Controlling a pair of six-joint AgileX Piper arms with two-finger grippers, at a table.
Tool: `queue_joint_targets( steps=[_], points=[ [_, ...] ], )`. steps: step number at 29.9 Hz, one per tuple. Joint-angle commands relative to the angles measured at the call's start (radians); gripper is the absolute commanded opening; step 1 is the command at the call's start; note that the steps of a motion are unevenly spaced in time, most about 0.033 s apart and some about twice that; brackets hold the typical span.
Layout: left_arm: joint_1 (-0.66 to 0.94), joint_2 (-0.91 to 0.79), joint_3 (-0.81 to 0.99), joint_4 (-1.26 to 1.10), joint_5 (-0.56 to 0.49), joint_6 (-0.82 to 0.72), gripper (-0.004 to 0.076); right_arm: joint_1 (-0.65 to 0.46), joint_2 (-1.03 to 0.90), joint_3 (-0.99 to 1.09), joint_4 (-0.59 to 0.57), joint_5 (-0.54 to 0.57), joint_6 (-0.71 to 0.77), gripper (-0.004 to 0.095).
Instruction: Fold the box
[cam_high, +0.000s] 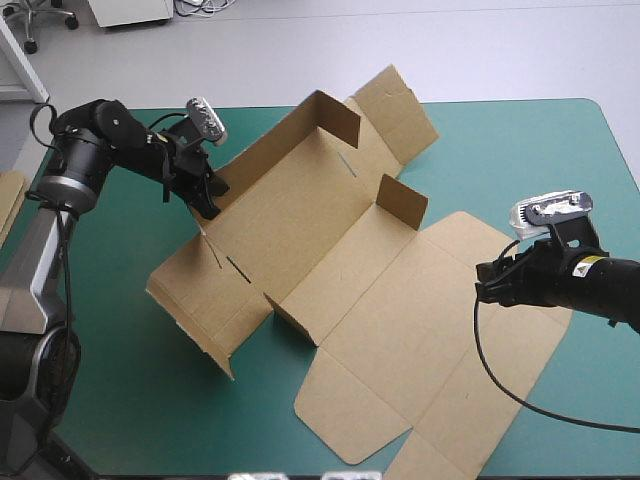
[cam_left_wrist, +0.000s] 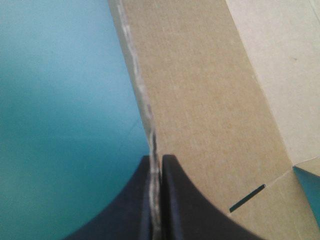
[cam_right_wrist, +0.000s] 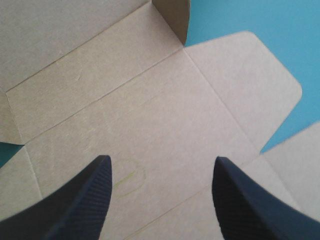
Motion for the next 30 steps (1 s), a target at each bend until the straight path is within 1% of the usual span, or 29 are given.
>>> queue_joint_targets(
  steps=[1, 6, 9, 11, 13, 17, 20, 22, 25, 28, 30],
  points=[
    [-0.082, -0.046, -0.077, -0.023, 0.029, 0.018, 0.0015, -0.008, -0.008, -0.033, 0.002, -0.053, 0.005, 0.0562],
    [-0.216, -0.046, -0.14, 0.089, 0.029, 0.014, 0.0015, -0.008, -0.008, -0.033, -0.074, -0.071, 0.034, 0.0561],
    [-0.291, -0.046, -0.16, 0.23, 0.029, 0.018, 0.0015, -0.008, -0.008, -0.033, -0.133, -0.088, 0.071, 0.0562],
    [-0.324, -0.042, -0.166, 0.346, 0.029, 0.031, 0.0015, -0.008, -0.008, -0.033, -0.139, -0.096, 0.074, 0.0562],
    [-0.334, -0.041, -0.166, 0.402, 0.029, 0.057, 0.0015, -0.008, -0.008, -0.033, -0.134, -0.099, 0.074, 0.0562],
    [-0.332, -0.027, -0.185, 0.423, 0.027, 0.113, 0.0018, -0.008, -0.008, -0.033, -0.11, -0.099, 0.07, 0.0562],
    [-0.332, -0.005, -0.252, 0.443, 0.027, 0.123, 0.0018, -0.008, -0.008, -0.033, -0.098, -0.099, 0.07, 0.0562],
    [-0.332, 0.008, -0.303, 0.418, 0.027, 0.149, 0.0018, -0.008, -0.008, -0.033, -0.085, -0.095, 0.07, 0.0562],
    [-0.335, 0.017, -0.332, 0.332, 0.025, 0.215, 0.0016, -0.008, -0.008, -0.033, -0.083, -0.09, 0.07, 0.0562],
    [-0.364, 0.027, -0.332, 0.379, 0.025, 0.214, 0.0013, -0.008, -0.01, -0.033, -0.09, -0.09, 0.07, 0.0561],
    [-0.388, 0.035, -0.332, 0.418, 0.013, 0.159, -0.0008, -0.008, -0.012, -0.033, -0.11, -0.094, 0.07, 0.0561]
  ],
)
